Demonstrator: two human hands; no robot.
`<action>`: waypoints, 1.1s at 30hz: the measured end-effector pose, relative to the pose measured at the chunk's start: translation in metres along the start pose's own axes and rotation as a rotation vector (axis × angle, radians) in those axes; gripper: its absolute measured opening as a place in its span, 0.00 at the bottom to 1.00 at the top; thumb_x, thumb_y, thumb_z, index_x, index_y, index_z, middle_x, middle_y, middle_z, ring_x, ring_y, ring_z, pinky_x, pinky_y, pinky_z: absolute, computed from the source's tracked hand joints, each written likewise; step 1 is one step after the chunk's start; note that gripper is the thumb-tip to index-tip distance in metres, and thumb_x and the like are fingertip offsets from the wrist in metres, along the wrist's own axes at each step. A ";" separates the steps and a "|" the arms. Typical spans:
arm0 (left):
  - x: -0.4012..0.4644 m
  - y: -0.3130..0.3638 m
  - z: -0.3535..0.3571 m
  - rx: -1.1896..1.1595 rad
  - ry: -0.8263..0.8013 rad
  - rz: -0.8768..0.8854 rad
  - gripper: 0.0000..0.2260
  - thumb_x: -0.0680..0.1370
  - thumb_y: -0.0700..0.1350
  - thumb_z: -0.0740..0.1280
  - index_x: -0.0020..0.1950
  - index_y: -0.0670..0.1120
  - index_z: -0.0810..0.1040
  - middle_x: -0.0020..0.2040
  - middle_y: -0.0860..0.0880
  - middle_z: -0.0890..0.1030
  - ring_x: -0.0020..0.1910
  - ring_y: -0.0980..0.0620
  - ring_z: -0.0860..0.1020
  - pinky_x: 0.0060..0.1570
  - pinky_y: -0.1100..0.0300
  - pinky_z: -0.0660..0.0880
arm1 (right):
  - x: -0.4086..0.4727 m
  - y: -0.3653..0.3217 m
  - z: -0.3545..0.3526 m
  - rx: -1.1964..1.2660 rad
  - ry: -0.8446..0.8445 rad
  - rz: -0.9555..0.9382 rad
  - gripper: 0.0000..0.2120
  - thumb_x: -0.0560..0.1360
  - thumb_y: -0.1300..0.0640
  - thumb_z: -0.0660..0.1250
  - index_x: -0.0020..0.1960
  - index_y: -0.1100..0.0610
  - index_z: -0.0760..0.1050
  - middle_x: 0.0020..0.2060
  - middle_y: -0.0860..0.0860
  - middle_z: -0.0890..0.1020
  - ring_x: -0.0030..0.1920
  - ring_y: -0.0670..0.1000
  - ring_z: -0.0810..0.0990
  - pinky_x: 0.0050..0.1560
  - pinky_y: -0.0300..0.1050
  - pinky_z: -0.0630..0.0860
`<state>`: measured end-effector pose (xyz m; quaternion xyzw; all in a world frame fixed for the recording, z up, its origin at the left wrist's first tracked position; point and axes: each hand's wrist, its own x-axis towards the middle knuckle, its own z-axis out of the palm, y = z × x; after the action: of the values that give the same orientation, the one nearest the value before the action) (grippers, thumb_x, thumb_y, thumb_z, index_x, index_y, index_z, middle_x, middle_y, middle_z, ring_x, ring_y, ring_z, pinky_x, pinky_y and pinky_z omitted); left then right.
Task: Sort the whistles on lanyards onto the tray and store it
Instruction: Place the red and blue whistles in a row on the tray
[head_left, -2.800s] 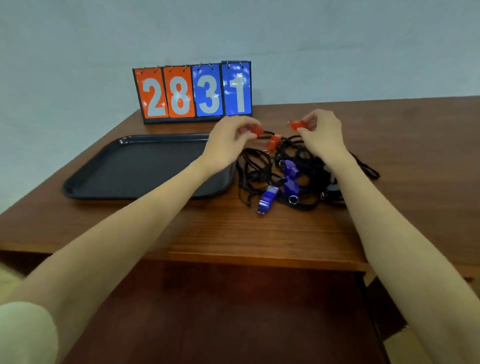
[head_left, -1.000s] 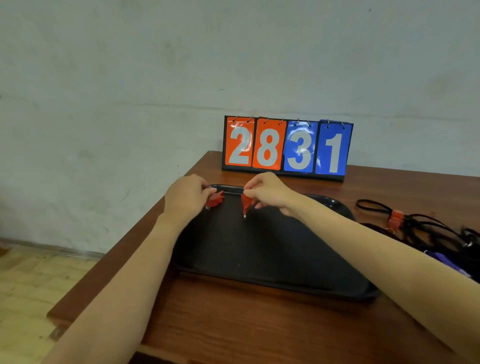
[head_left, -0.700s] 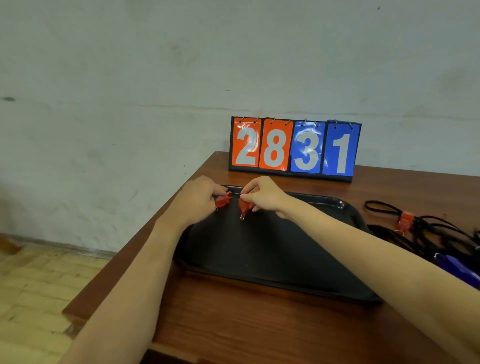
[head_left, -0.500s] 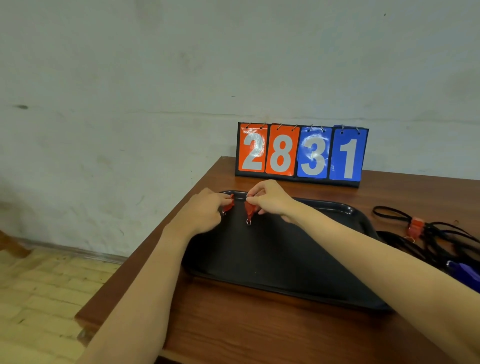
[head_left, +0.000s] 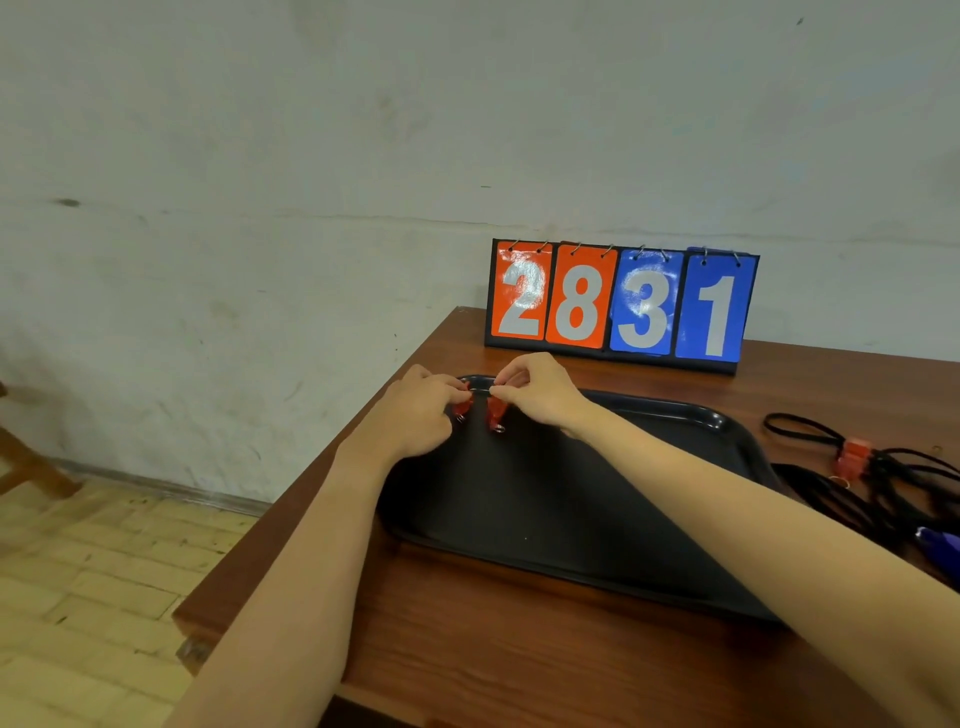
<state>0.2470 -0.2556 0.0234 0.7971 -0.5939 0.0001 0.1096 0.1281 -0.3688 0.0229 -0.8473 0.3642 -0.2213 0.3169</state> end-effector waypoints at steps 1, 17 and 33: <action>-0.001 0.000 0.000 -0.005 0.003 -0.002 0.22 0.78 0.35 0.60 0.70 0.51 0.72 0.72 0.52 0.70 0.68 0.48 0.65 0.68 0.54 0.64 | -0.001 0.000 0.000 -0.033 0.028 -0.020 0.12 0.76 0.57 0.68 0.57 0.60 0.77 0.55 0.55 0.81 0.54 0.51 0.79 0.50 0.38 0.73; 0.005 -0.006 0.007 -0.040 -0.004 -0.039 0.23 0.77 0.36 0.60 0.70 0.52 0.72 0.70 0.50 0.72 0.68 0.48 0.68 0.67 0.54 0.66 | -0.039 0.001 -0.006 -0.500 -0.253 -0.294 0.21 0.82 0.53 0.54 0.74 0.55 0.63 0.75 0.51 0.64 0.74 0.50 0.63 0.73 0.47 0.60; 0.007 -0.009 0.008 -0.046 -0.011 -0.052 0.22 0.77 0.36 0.60 0.70 0.52 0.73 0.70 0.49 0.72 0.67 0.48 0.70 0.67 0.53 0.67 | -0.035 -0.002 -0.002 -0.458 -0.278 -0.284 0.22 0.82 0.53 0.55 0.75 0.56 0.62 0.75 0.52 0.63 0.74 0.51 0.63 0.74 0.50 0.61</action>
<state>0.2567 -0.2615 0.0151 0.8094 -0.5736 -0.0208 0.1244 0.1058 -0.3422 0.0201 -0.9614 0.2355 -0.0577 0.1300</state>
